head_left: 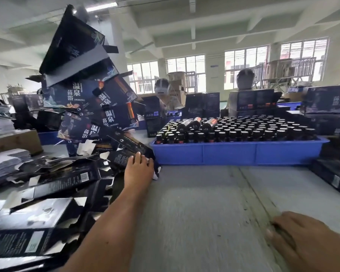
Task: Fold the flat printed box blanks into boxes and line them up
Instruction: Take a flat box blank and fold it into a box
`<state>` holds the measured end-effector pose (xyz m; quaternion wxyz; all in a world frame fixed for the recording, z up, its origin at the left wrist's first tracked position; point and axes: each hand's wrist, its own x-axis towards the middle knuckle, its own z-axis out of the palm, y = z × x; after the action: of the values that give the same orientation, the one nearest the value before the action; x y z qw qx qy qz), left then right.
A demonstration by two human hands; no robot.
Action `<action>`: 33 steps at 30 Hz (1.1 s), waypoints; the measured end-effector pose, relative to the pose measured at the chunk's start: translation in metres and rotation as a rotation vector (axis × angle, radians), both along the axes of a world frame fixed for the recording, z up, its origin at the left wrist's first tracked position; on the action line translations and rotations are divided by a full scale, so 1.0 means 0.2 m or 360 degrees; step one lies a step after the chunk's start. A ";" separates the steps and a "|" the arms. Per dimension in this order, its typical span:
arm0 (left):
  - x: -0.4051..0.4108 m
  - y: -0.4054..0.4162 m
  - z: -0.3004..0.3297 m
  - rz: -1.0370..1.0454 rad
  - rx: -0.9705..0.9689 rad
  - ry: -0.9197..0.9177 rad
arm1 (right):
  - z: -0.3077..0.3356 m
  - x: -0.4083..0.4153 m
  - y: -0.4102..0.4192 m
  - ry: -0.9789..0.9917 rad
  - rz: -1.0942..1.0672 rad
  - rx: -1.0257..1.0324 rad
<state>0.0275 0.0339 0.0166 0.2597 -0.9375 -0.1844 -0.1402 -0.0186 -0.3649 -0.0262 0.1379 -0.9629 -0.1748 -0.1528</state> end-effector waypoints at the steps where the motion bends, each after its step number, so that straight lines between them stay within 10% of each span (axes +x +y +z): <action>1: 0.00 -0.01 0.00 -0.0026 0.0004 -0.0030 | 0.02 -0.02 -0.01 0.0103 0.0017 0.0015; 12: -0.64 -0.44 0.07 -0.1151 -0.0065 -0.0542 | 0.13 -0.16 0.01 0.0086 -0.0046 0.0017; 20: -1.15 -0.69 0.23 -0.1473 -0.0688 -0.0882 | 0.20 -0.33 0.04 0.0087 0.0041 0.0235; 24: -1.27 -0.71 0.24 -0.1482 -0.0586 -0.0955 | 0.30 -0.52 0.08 0.0361 0.0150 0.0790; 29: -1.31 -0.77 0.18 -0.1318 -0.0468 -0.1035 | 0.50 -0.82 0.17 0.1432 0.0493 0.1824; 33: -1.31 -0.79 0.12 -0.1291 -0.0299 -0.1001 | 0.53 -0.89 0.24 0.1523 0.0467 0.2070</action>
<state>-0.2341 -0.1242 0.0409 0.0313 -0.8654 0.1127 -0.4872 -0.1970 -0.3174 0.0797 0.7467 -0.6189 -0.0978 0.2232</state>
